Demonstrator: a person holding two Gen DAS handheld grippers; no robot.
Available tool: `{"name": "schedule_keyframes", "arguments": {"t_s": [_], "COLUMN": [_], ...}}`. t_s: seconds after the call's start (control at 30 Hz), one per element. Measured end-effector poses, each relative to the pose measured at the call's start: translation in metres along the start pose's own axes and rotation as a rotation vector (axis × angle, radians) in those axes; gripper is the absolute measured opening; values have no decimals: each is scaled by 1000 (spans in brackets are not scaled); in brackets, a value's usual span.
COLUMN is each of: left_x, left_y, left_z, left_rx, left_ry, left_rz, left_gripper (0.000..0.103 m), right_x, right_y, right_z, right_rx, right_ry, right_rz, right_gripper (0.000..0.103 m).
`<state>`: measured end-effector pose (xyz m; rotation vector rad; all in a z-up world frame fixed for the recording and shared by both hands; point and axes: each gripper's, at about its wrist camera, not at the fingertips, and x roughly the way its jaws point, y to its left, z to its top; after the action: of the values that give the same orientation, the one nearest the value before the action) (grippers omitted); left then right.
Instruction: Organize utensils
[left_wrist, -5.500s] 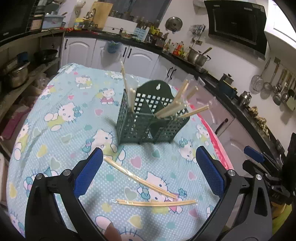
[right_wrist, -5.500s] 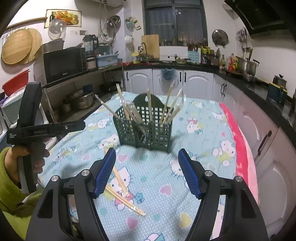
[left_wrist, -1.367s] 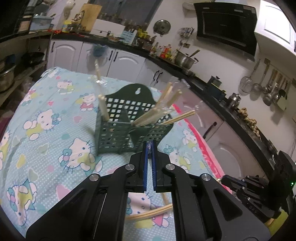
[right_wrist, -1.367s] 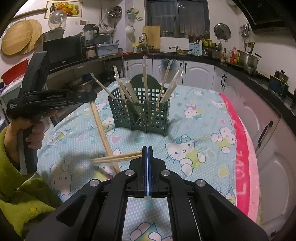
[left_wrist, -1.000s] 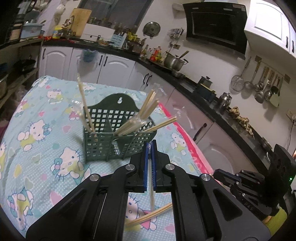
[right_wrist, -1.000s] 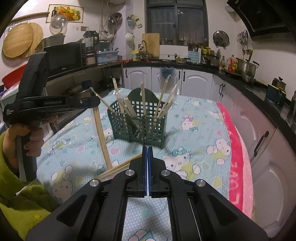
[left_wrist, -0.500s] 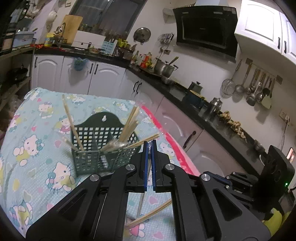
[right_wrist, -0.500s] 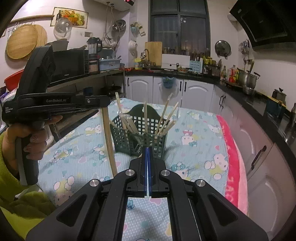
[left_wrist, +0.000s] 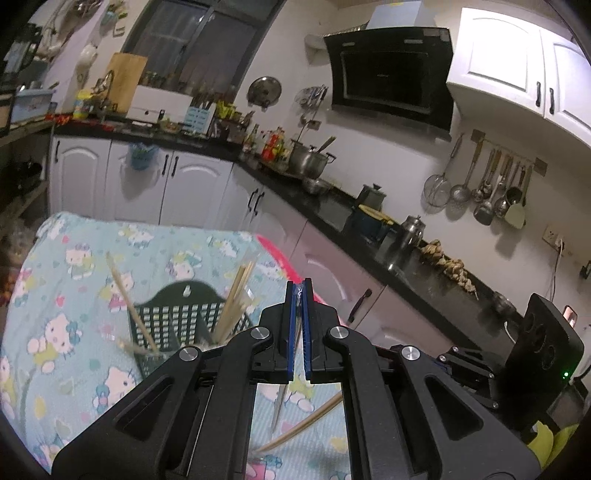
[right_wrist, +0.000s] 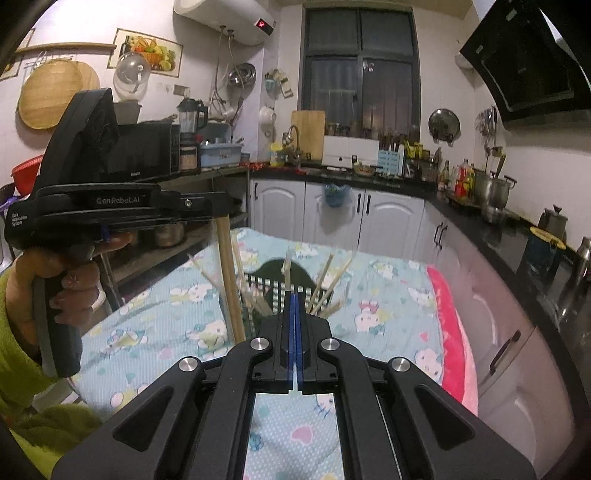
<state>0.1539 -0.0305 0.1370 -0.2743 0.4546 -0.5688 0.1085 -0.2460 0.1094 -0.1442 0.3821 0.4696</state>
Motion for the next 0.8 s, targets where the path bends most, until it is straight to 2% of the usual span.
{"name": "schedule_keyframes", "arguments": {"t_s": [0.2, 0.5, 0.67, 0.8], "left_x": [-8, -26, -29, -35], "left_y": [-9, -12, -4, 9], "left_z": [24, 67, 85, 97], "left_rx": [21, 42, 39, 28], "left_ry": [-40, -128, -162, -191], "left_rz": [-5, 31, 65, 93], "left_gripper": [1, 1, 1, 1], "right_x": [-4, -6, 2, 13], "right_y": [1, 3, 3, -12], "right_z": [27, 73, 86, 72], "right_rx": [-19, -53, -77, -15], "right_ry": [-51, -121, -114, -52], "right_rz": [1, 0, -6, 21], "right_gripper": [1, 0, 0, 1]}}
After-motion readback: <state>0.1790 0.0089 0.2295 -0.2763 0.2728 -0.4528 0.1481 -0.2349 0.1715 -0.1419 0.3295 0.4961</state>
